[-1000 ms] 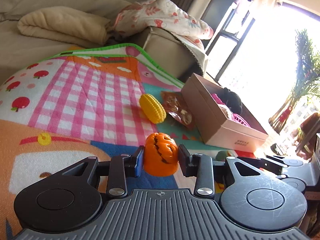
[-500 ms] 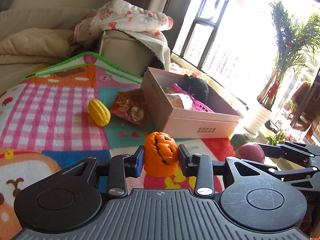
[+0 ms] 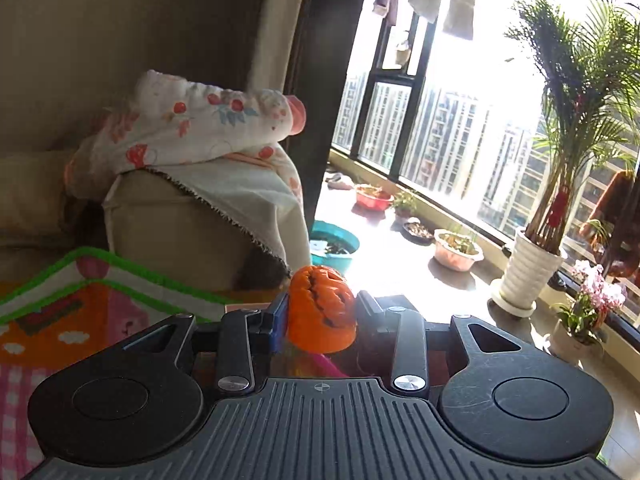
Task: Organize objects
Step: 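Lower the pumpkin into the pink box with the left tool while the right tool carries the pig toward it, then lower the pink pig toy into the pink box and open the right tool, then grasp the red snack bag with the right tool while the left tool grasps the yellow corn toy, then lower the corn into the pink box with the left tool while the right tool carries the snack bag there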
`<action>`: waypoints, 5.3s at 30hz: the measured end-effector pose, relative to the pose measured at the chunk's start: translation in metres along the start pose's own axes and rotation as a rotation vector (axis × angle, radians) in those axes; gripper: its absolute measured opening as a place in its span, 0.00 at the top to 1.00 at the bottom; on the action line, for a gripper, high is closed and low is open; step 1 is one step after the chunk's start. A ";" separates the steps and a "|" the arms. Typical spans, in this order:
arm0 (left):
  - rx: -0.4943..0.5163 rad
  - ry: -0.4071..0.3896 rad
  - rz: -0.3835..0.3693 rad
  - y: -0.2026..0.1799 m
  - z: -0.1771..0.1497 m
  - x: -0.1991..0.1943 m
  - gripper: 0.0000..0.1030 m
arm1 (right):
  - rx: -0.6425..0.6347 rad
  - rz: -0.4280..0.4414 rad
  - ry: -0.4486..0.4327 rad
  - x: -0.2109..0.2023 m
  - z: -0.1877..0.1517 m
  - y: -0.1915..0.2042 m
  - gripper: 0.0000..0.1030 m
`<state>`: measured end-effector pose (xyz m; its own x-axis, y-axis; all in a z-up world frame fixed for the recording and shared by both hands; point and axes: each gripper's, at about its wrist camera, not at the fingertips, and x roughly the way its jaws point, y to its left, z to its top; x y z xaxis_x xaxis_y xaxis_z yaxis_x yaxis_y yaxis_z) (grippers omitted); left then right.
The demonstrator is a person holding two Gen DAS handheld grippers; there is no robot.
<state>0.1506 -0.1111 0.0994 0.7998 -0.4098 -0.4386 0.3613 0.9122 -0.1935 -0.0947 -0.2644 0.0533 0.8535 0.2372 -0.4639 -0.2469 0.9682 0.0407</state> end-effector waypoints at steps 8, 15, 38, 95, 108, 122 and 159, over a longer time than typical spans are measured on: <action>0.035 0.149 0.034 -0.001 -0.028 0.046 0.62 | 0.043 -0.028 0.059 0.017 -0.014 -0.017 0.46; -0.014 0.062 -0.062 0.012 -0.037 -0.034 0.62 | 0.065 -0.029 0.090 0.025 -0.018 -0.020 0.46; -0.198 0.053 -0.059 0.093 -0.144 -0.150 0.62 | -0.119 -0.089 0.056 0.188 0.156 0.007 0.28; -0.189 0.351 -0.060 0.113 -0.100 -0.049 0.66 | 0.107 -0.002 0.034 0.088 0.005 0.011 0.00; -0.197 0.165 0.007 0.127 -0.114 -0.136 0.69 | -0.059 0.161 0.213 0.114 0.013 0.076 0.00; 0.012 0.108 0.198 0.142 -0.101 -0.120 0.68 | -0.070 0.049 0.247 0.101 -0.001 0.064 0.29; 0.024 0.282 -0.072 0.044 -0.160 -0.169 0.67 | -0.021 -0.027 0.140 0.011 -0.005 0.036 0.29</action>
<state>-0.0456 -0.0008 0.0249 0.6080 -0.4527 -0.6522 0.4261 0.8792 -0.2131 -0.0959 -0.2276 0.0454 0.7882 0.1962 -0.5834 -0.2357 0.9718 0.0084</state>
